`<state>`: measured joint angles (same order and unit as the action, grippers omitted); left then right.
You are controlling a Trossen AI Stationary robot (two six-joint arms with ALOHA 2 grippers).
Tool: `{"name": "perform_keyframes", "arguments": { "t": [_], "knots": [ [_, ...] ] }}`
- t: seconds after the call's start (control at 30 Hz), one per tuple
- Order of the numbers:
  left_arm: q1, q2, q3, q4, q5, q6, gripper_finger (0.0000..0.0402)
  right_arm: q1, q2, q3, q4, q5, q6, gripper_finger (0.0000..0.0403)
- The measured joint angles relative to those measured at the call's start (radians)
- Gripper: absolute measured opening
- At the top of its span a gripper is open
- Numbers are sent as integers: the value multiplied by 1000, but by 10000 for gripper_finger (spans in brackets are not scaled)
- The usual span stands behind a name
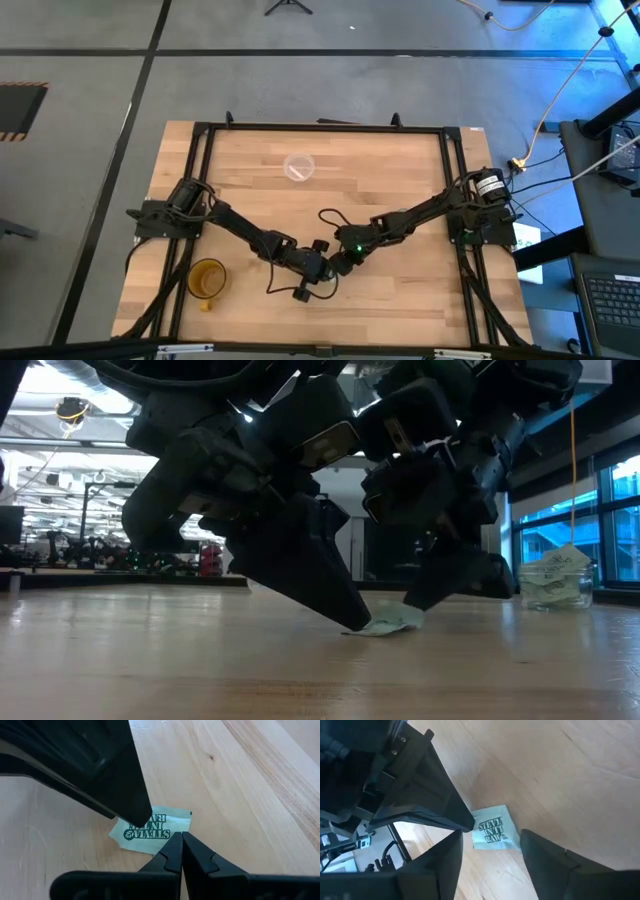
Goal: Pick and place Stevia / Truvia into bins
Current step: Put the stevia packet into the transparent container
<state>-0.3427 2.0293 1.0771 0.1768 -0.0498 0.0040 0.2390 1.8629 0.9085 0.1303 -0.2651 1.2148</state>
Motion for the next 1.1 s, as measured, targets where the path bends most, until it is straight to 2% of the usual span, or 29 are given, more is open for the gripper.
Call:
{"name": "perform_keyframes", "arguments": {
  "t": [0.2, 0.33, 0.57, 0.77, 1.1],
  "knots": [
    [0, 0, 0, 0, -1, 0, 2, 0, 0, 0, 0, 0, 2, 160],
    [0, 0, 0, 0, -1, 0, 1, 0, 0, 1, -7, 28, -70, 130],
    [2, 0, 0, 0, -7, -2, 1, 5, 0, 2, -72, 24, -206, 115],
    [2, 0, 0, 0, -7, -2, 2, 6, 0, 4, -103, 23, -203, 104],
    [1, 0, 0, 1, -4, -8, 2, 6, 0, 2, -111, 29, -201, 34]
  ]
}}
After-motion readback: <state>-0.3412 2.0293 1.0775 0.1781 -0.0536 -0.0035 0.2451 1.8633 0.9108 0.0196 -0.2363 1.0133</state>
